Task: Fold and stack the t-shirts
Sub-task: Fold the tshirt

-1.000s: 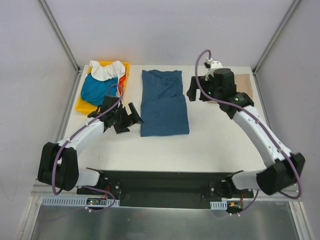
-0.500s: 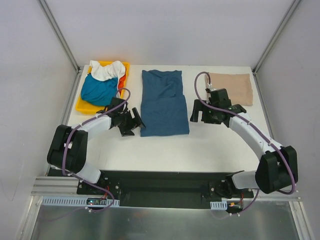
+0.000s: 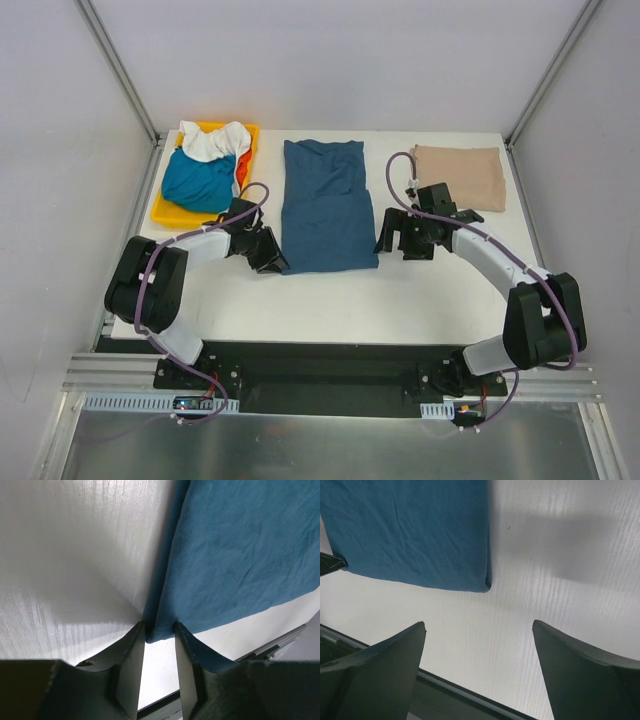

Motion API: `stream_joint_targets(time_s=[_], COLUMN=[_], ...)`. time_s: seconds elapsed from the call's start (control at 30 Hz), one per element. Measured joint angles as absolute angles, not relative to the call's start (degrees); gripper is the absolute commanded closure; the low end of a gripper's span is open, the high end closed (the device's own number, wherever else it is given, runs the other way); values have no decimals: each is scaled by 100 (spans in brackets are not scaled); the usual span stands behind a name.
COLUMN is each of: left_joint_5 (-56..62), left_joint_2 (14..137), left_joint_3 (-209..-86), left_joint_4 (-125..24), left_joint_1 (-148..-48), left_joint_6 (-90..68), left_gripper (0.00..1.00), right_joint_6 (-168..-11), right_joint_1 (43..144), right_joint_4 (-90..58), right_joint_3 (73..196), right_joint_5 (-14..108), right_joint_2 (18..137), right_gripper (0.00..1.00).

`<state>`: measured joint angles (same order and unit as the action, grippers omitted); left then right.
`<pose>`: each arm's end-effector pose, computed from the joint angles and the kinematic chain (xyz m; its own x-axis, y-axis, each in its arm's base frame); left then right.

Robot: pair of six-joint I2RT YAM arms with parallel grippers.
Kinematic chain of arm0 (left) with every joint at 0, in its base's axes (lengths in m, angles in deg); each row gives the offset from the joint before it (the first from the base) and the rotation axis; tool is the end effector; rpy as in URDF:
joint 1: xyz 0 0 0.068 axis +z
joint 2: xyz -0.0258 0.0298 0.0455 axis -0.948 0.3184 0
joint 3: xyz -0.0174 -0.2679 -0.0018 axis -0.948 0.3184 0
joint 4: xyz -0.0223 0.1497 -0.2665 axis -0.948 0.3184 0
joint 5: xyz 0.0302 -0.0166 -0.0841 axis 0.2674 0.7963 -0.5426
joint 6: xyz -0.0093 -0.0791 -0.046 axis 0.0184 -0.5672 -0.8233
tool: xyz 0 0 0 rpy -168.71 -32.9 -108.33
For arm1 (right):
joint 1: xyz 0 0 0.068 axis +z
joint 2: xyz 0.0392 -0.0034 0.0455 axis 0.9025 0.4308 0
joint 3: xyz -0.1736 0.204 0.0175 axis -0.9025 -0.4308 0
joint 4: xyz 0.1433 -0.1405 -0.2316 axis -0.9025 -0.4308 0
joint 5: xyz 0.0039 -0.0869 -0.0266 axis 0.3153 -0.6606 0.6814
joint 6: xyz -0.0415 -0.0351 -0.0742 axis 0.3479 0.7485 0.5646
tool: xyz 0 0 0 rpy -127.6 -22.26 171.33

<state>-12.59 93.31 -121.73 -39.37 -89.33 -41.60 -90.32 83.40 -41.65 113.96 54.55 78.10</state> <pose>0.3362 -0.1438 0.0800 -0.9165 -0.3439 -0.2045 -0.1455 0.7626 -0.6303 0.3385 0.1386 0.1706 -0.8067 -0.1457 -0.5726 -0.3610 0.8888 0.2824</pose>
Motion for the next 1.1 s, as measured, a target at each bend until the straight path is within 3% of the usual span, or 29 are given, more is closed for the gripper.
stream_joint_targets(time_s=[0.07,0.13,0.3,0.7,1.1], left_joint_5=[-1257,-1255,-1259,-1259,-1259], left_joint_2=[9376,9420,9481,9481,9481], left_joint_3=[-12173,-12173,-12173,-12140,-12118], left_joint_4=[-3941,-3950,-3992,-4038,-4070], left_joint_1=[-8952,-8976,-9011,-9022,-9022], left_joint_6=[-4186,-4206,-4243,-4265,-4272], left_gripper=[82,100,100,100,100], right_joint_6=[-9060,-9091,-9161,-9345,-9559], right_joint_1=[8314,8303,8272,8126,8113], right_joint_4=[-4128,-4104,-3995,-3682,-3237], right_joint_3=[11396,11396,11394,11394,11438], right_joint_5=[5603,5713,6019,6681,7142], right_joint_2=[7906,7961,8188,9355,9882], right_gripper=[11,14,30,40,69])
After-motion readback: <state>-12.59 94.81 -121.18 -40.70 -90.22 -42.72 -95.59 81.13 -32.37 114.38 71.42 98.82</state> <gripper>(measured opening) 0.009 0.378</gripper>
